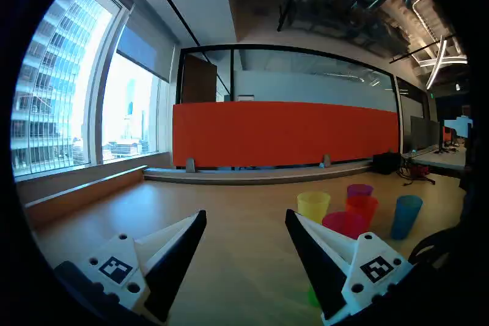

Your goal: Pour water

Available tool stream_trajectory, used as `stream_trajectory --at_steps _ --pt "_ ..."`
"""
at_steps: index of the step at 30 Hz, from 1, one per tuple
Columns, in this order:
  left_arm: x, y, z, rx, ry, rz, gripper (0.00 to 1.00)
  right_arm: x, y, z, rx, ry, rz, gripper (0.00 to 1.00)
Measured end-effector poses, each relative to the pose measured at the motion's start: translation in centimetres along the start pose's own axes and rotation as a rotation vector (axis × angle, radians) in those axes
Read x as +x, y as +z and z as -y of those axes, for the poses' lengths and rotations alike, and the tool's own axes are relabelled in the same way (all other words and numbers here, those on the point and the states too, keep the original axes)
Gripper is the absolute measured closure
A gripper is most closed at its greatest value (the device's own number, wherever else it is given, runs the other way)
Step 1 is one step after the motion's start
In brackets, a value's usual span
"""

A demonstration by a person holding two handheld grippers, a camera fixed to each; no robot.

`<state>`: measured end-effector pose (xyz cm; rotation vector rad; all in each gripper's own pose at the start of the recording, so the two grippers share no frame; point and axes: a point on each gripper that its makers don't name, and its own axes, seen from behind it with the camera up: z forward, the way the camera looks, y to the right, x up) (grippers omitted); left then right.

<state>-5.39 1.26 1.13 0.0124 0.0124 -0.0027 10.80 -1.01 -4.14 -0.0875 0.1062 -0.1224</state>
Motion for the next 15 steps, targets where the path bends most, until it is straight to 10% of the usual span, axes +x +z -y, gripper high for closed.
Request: stream_trajectory --at_steps 15 --pt "0.0 0.0 0.0 0.0 0.0 0.0 0.04 -3.0 0.3 -0.5 0.049 0.068 0.003 0.0"
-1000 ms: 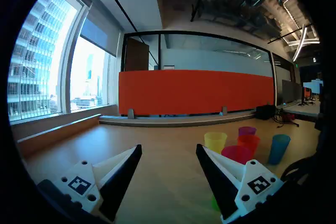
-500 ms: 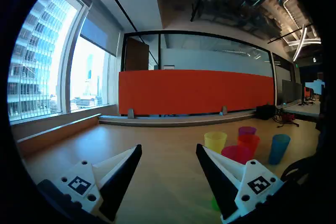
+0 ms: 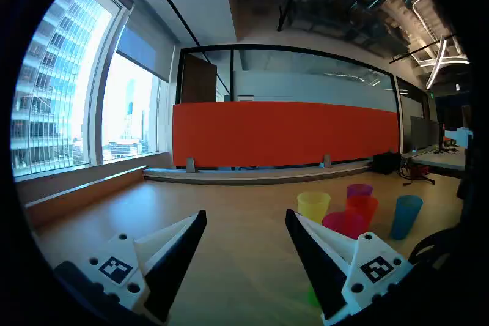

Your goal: Pour water

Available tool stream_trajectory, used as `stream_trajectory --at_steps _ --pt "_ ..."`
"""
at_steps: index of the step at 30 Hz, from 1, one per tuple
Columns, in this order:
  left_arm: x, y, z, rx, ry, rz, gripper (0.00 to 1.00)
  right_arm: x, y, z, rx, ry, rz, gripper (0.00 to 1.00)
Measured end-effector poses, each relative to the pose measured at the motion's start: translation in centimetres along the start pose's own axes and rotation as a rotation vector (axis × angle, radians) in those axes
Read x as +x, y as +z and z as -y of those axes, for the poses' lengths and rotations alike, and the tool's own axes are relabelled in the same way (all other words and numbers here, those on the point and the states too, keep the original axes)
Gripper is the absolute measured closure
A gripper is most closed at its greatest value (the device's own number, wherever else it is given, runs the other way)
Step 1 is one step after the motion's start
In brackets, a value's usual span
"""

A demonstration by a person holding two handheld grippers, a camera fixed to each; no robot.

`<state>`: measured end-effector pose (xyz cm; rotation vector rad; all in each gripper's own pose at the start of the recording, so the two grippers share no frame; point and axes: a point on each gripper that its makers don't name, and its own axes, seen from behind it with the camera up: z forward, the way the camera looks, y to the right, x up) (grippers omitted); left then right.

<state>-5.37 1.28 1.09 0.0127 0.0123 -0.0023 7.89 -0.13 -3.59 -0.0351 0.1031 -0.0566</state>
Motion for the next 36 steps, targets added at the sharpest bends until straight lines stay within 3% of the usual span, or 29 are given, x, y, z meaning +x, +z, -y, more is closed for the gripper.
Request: stream_trajectory --at_steps 14,36 --pt "0.0 0.0 0.0 0.0 0.0 0.0 0.04 -4.2 1.2 -0.1 0.015 0.069 0.016 0.0" --pt "0.0 0.0 0.0 0.0 0.0 0.0 0.04 -8.2 2.4 0.5 0.016 0.066 0.078 0.0"
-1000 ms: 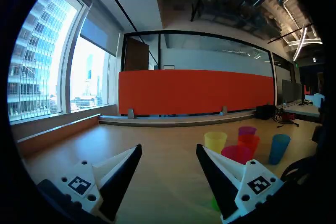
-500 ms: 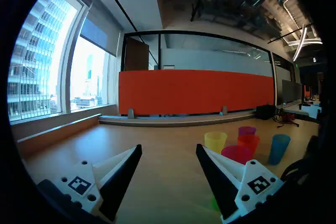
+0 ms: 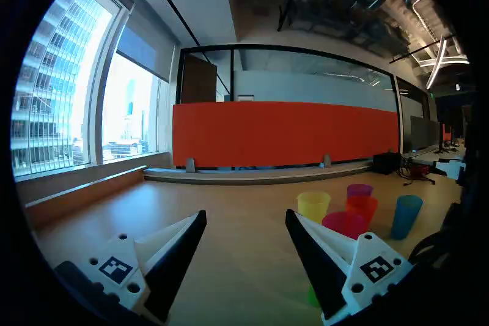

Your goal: Pour water

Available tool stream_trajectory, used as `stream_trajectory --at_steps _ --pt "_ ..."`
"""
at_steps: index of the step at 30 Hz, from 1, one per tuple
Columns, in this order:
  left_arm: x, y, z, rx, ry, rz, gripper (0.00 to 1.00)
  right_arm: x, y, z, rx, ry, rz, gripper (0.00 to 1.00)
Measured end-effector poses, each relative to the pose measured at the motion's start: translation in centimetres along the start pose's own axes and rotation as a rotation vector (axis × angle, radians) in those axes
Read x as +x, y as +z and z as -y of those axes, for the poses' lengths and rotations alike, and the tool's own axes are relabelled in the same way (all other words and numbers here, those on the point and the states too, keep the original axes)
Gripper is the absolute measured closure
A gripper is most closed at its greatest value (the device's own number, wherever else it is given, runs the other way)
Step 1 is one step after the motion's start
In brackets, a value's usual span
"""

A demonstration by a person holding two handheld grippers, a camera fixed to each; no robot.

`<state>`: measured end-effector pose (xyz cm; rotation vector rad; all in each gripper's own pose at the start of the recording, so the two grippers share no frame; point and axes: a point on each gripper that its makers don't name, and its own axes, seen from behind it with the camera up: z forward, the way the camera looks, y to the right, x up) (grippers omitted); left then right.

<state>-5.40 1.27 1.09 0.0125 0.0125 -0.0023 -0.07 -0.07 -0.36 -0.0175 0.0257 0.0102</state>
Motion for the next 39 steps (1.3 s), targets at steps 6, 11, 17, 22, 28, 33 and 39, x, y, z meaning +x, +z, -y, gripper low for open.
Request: stream_trajectory --at_steps 6,11,17,22,28,33,39 --pt "-0.03 -0.02 0.03 0.0 0.0 0.0 0.04 -0.08 -0.07 0.07 -0.001 -0.014 0.001 0.0" --pt "-0.01 0.0 0.09 0.0 0.0 0.0 0.04 -0.1 -0.17 0.35 0.002 -0.026 0.001 0.0" --pt "-0.03 0.02 0.04 0.0 0.0 0.0 0.04 -0.07 -0.33 0.31 0.0 -0.026 0.002 0.0" --pt "-0.03 0.0 0.06 0.0 0.0 0.0 0.04 -0.2 -0.32 0.33 -0.001 -0.026 0.001 0.0" --pt "-0.04 0.01 0.06 0.0 0.0 0.0 0.04 -0.15 -0.24 0.37 0.0 -0.025 0.004 0.0" --pt "-0.05 0.01 0.06 0.0 0.0 0.0 0.04 -0.06 -0.29 0.39 0.0 -0.025 0.005 0.0" --pt "-0.04 0.0 0.08 0.0 0.0 0.0 0.04 -0.05 -0.37 0.43 0.0 -0.025 0.005 0.0"
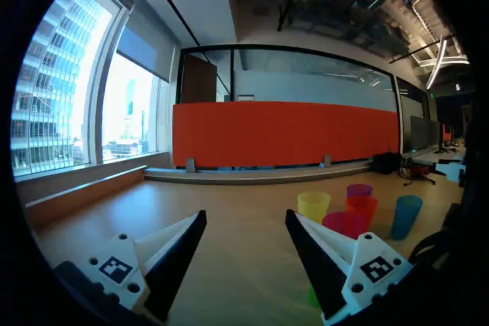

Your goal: Pour water

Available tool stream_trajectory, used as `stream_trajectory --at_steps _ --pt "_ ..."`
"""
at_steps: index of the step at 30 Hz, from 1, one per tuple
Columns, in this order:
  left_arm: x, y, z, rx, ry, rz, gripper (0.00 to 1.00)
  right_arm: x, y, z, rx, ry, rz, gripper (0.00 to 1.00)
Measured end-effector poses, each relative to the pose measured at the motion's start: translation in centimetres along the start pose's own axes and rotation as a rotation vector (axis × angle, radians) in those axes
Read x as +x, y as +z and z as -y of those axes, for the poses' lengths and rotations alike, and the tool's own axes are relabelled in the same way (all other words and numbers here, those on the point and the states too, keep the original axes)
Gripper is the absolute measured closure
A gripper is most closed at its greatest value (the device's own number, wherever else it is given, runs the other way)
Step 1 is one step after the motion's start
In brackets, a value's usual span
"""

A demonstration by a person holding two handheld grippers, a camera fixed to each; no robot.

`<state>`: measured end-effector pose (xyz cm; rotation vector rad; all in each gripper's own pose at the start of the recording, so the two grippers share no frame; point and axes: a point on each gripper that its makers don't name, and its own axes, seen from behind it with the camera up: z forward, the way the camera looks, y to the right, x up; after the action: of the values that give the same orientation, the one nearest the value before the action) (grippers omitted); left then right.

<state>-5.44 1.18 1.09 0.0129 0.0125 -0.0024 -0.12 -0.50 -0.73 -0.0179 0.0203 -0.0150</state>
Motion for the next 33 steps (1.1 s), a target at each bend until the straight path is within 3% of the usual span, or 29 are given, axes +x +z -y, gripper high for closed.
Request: stream_trajectory --at_steps 33 --pt "0.01 0.06 -0.03 0.0 0.0 0.0 0.04 -0.11 -0.05 0.02 0.0 0.0 0.001 0.0"
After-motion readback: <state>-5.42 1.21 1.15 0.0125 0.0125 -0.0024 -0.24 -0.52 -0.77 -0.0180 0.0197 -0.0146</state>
